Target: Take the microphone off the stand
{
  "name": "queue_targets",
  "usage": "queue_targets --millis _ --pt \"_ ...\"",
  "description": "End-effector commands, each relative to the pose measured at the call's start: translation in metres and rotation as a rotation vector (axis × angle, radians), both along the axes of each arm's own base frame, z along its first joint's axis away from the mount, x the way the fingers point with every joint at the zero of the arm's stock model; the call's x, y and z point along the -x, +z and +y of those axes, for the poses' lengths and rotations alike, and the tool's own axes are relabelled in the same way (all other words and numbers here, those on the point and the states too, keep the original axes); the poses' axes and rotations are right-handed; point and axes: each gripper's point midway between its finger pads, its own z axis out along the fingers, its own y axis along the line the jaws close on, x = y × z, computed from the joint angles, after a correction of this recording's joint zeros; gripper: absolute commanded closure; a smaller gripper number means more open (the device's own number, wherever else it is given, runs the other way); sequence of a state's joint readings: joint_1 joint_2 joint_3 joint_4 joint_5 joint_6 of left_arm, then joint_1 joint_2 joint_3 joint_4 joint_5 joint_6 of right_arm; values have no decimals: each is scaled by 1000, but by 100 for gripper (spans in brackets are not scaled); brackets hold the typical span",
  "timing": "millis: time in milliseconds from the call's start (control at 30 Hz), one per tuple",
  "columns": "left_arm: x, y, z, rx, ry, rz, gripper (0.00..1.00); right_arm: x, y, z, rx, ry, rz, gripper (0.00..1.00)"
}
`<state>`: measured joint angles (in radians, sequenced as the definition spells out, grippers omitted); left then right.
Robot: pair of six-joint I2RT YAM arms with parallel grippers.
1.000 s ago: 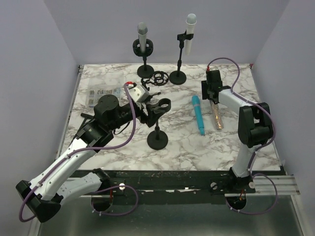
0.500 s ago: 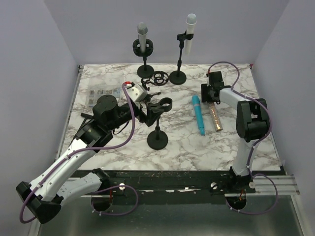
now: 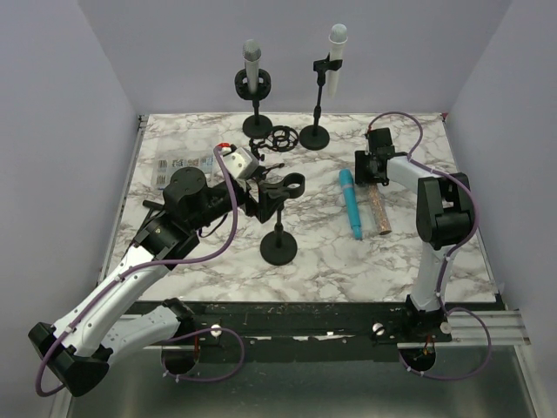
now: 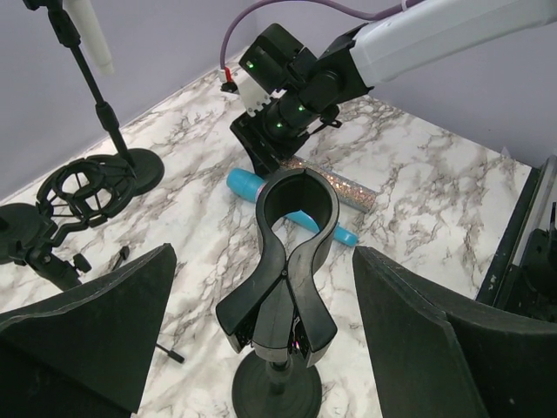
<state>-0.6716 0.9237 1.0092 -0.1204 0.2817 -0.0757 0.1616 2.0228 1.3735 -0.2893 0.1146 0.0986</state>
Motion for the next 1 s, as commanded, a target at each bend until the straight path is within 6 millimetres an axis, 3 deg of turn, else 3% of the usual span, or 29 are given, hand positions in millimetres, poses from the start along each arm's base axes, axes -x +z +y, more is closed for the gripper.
queue_targets --millis 0,233,467,600,733,833,967 --pt "1 3 -2 16 -17 -2 14 -1 4 -4 -4 -31 3 39" --pt "1 2 -1 16 -16 -3 14 -3 31 -6 -13 -59 -52 26" --pt "0 4 1 18 -10 -7 14 -2 58 -19 12 -144 -108 22" --pt "1 4 1 21 -13 -6 14 0 90 -30 38 -225 -147 19" --pt "1 6 3 25 -5 -18 14 6 128 -30 1 -239 -215 16" --pt "1 8 3 31 -8 -17 14 17 157 -8 -132 -181 -253 15" --pt "-2 7 7 29 21 -28 14 51 192 63 -525 28 -279 11"
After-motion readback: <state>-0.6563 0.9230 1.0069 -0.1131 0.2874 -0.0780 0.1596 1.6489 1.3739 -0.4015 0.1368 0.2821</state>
